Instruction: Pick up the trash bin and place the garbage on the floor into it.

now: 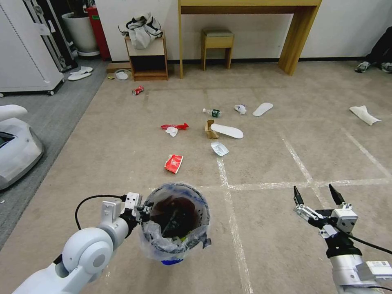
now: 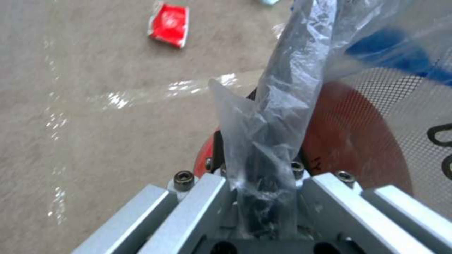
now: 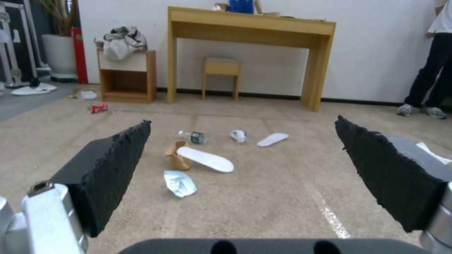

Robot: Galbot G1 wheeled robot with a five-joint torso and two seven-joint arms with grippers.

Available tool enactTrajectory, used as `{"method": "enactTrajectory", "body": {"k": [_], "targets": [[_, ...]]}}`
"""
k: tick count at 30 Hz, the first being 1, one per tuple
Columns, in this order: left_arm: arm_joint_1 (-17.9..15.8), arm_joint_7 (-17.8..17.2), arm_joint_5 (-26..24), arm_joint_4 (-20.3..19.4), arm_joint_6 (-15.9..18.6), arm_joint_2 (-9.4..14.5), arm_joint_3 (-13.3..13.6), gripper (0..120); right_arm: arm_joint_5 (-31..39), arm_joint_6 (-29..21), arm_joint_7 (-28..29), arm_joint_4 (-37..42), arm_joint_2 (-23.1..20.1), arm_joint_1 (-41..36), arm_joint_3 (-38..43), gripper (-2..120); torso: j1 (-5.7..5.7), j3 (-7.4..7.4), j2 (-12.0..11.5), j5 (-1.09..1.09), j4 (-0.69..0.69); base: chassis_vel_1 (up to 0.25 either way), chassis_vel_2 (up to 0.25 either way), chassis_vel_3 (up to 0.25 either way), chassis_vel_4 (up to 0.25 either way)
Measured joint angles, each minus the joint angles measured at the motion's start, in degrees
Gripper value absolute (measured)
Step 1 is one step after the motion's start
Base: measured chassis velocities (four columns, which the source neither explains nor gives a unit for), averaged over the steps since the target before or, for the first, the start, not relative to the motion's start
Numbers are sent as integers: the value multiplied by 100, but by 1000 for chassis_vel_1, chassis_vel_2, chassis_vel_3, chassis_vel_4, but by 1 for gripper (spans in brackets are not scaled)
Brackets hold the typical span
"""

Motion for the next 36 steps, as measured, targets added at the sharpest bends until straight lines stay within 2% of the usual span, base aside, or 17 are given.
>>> {"method": "enactTrajectory", "body": {"k": [7, 15, 23, 31, 36], "targets": [[46, -82, -256, -499, 48, 118, -88, 1, -169, 52, -45, -37, 108, -45, -28, 100, 0, 0, 0, 0, 0, 0, 0, 0, 0], [123, -188, -287, -775, 62, 80, -174, 1, -347, 99, -113, -78, 178, -64, -101, 100, 0, 0, 0, -1, 0, 0, 0, 0, 0], [163, -258, -292, -812, 70, -2, -325, 1, -376, 115, -134, -92, 184, -72, -111, 100, 0, 0, 0, -1, 0, 0, 0, 0, 0], [545, -274, -227, -778, 71, -120, -783, 1, -370, 118, -177, -102, 145, -46, -196, 100, 0, 0, 0, -1, 0, 0, 0, 0, 0], [706, -257, -150, -802, 66, -189, -935, 1, -370, 119, -199, -94, 130, -49, -252, 100, 0, 0, 0, 0, 0, 0, 0, 0, 0]]}}
